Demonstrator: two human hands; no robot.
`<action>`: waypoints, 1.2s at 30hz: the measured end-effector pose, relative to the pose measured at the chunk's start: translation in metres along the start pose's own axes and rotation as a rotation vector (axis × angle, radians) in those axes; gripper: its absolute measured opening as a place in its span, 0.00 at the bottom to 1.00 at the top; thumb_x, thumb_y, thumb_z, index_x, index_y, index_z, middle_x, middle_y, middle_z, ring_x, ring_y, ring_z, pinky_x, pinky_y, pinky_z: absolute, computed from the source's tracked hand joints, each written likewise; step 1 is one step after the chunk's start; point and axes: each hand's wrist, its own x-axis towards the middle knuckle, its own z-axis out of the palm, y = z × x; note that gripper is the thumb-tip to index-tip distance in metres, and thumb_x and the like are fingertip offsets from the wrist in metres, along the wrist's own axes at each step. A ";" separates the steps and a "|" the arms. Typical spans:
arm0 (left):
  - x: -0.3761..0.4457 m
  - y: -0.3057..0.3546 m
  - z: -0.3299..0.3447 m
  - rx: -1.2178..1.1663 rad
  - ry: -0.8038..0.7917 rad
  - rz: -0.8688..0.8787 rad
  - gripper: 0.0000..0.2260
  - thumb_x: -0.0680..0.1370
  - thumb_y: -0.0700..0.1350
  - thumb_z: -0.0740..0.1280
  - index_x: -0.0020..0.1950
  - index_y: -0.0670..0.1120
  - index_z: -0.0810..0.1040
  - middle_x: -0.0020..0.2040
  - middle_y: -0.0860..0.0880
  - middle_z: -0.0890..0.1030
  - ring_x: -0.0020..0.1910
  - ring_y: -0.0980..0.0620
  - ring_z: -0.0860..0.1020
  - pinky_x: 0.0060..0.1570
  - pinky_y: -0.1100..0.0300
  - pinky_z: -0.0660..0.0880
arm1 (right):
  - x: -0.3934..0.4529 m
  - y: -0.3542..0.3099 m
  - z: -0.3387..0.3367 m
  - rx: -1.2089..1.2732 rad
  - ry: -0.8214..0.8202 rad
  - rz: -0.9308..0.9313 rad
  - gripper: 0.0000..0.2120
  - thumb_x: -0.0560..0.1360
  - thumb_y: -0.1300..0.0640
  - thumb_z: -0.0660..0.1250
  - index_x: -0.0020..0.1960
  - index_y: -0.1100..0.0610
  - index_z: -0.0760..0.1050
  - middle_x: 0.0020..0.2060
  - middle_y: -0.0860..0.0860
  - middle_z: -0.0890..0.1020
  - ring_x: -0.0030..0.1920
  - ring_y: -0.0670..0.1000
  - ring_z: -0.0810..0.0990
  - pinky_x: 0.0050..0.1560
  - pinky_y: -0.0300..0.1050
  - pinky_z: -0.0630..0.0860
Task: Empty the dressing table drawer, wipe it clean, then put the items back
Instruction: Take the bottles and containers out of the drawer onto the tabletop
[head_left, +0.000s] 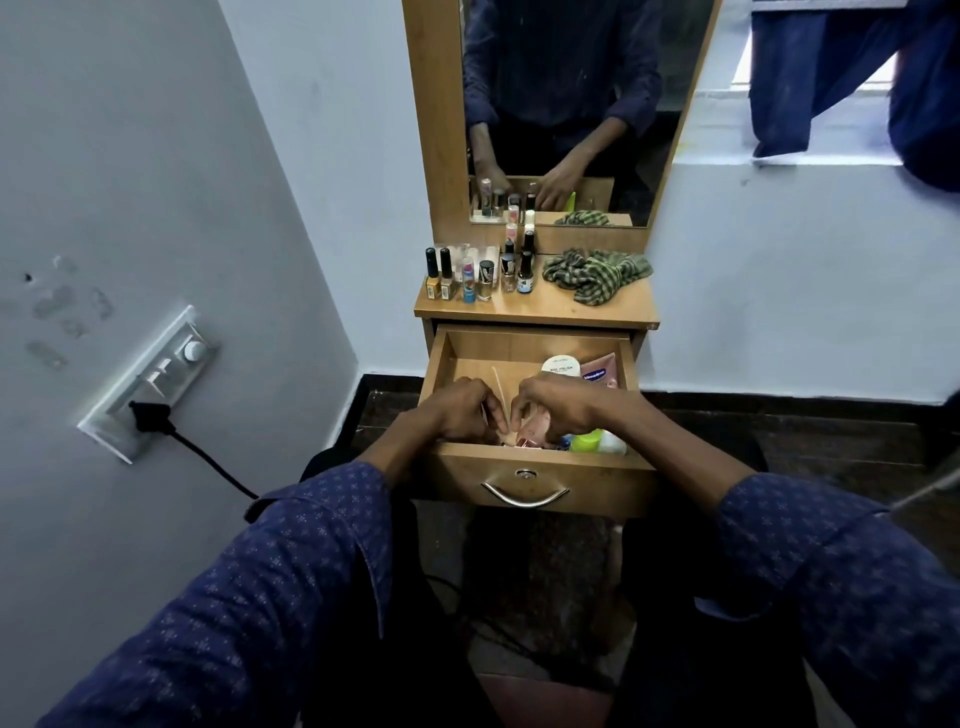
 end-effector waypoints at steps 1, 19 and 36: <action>0.000 0.000 0.000 -0.007 -0.014 0.009 0.07 0.72 0.43 0.79 0.47 0.53 0.89 0.46 0.57 0.87 0.47 0.56 0.83 0.54 0.55 0.81 | 0.000 -0.002 0.002 -0.035 0.011 -0.003 0.24 0.68 0.62 0.80 0.62 0.48 0.82 0.54 0.48 0.78 0.59 0.52 0.75 0.57 0.51 0.76; 0.002 0.007 0.005 0.158 -0.111 0.008 0.08 0.79 0.38 0.73 0.56 0.46 0.84 0.57 0.47 0.84 0.54 0.49 0.80 0.41 0.62 0.71 | -0.005 -0.003 0.013 0.002 0.148 0.025 0.21 0.70 0.62 0.79 0.60 0.49 0.81 0.58 0.48 0.83 0.59 0.51 0.77 0.58 0.51 0.78; -0.008 0.003 0.002 -0.355 0.268 -0.100 0.09 0.80 0.35 0.69 0.59 0.44 0.76 0.53 0.45 0.81 0.52 0.47 0.80 0.45 0.57 0.77 | -0.011 0.019 0.014 0.514 0.468 0.196 0.31 0.74 0.66 0.75 0.66 0.46 0.64 0.53 0.52 0.79 0.52 0.50 0.81 0.53 0.55 0.82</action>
